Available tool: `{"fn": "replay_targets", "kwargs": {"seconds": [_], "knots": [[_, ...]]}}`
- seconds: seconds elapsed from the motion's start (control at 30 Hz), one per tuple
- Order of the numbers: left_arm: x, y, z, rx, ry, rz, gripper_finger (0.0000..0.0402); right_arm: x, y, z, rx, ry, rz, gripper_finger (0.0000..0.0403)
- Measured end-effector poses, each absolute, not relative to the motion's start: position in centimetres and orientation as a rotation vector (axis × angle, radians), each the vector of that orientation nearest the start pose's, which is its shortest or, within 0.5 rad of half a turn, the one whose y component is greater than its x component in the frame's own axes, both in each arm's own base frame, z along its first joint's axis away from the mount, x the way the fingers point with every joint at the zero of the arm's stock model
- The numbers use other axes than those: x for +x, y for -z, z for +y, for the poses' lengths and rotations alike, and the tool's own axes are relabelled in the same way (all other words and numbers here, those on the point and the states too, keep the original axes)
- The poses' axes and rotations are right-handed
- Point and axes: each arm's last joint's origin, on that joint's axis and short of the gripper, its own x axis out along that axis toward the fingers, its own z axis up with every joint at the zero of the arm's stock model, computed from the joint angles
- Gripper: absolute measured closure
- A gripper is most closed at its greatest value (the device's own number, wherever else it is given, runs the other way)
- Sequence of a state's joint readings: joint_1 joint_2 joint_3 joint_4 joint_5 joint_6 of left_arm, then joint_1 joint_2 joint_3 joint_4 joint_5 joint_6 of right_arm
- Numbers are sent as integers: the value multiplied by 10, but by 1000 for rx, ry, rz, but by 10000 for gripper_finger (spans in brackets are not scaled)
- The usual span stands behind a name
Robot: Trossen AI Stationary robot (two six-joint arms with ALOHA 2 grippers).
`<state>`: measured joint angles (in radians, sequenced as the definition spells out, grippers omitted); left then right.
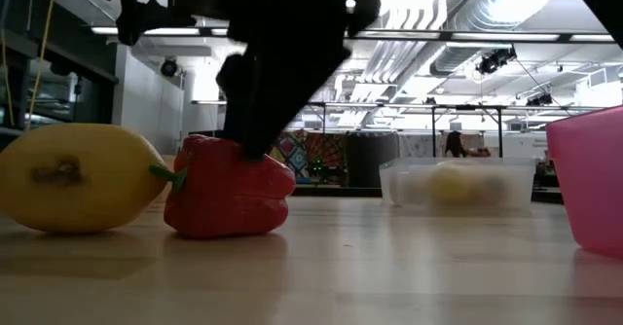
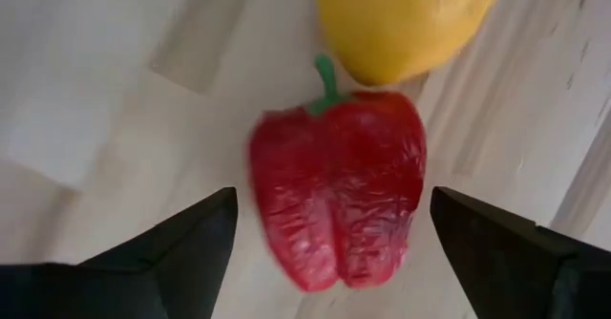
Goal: Sort produce into baskets
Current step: Put the red bell pepper into the red bin
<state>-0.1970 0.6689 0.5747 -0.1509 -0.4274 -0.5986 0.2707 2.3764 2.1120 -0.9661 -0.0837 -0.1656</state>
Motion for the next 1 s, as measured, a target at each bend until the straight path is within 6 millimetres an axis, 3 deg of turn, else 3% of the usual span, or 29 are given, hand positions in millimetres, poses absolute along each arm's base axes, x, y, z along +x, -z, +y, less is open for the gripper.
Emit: {"fn": "replay_targets", "kwargs": {"seconds": [0.27, 0.4, 0.53, 0.57, 0.8, 0.87, 1.0], "knots": [[153, -280, -18, -510, -295, 167, 98, 482, -161, 140, -281, -364, 1239, 66], [153, -280, -18, -485, -292, 170, 98, 483, -164, 140, -267, -315, 1223, 110], [153, -280, -18, -447, -289, 175, 98, 474, -191, 134, -228, -267, 1235, 207], [153, -280, -18, -431, -288, 177, 98, 469, -200, 131, -212, -275, 1245, 215], [153, -280, -18, -330, -286, 189, 98, 426, -252, 121, -113, -213, 1430, 215], [153, -280, -18, -323, -298, 186, 98, 414, -263, 130, -106, -173, 1451, 214], [153, -280, -17, -327, -307, 183, 98, 394, -276, 161, -104, -84, 1438, 157]]}}
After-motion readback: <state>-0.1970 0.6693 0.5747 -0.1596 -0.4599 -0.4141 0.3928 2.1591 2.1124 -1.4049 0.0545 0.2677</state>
